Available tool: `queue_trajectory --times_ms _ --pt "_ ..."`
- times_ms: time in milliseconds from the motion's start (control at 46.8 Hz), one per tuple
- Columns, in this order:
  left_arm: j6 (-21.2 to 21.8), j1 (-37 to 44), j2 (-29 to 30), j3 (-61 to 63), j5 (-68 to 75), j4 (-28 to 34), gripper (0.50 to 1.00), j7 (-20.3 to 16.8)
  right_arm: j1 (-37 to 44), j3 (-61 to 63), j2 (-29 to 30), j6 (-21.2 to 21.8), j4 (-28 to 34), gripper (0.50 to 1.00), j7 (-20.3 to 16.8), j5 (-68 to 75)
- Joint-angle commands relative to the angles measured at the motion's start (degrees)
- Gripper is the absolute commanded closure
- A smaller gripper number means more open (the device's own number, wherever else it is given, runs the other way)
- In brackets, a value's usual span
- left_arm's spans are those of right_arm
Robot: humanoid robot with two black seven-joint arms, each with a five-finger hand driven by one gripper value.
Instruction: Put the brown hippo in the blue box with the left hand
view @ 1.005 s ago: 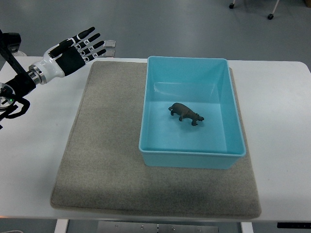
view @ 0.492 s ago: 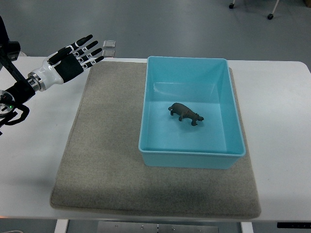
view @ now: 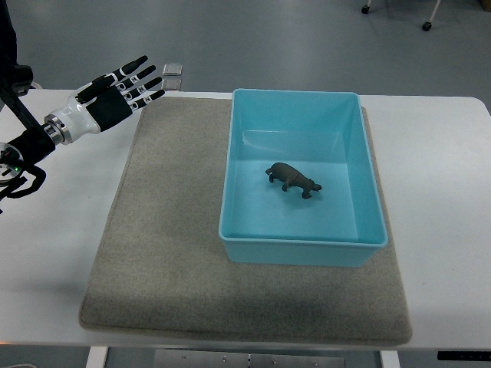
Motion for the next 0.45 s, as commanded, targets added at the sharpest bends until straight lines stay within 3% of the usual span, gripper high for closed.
queue_trajectory --times_ms 0,428 --pt "0.08 0.05 0.16 -0.04 0.03 -0.01 0.504 -0.03 0.0 -0.09 0.0 0.0 0.0 0.564 -0.01 0.0" --pt "0.08 0.75 0.6 -0.22 -0.06 0.08 0.504 -0.03 0.0 0.0 0.0 0.79 0.79 0.564 0.34 -0.44"
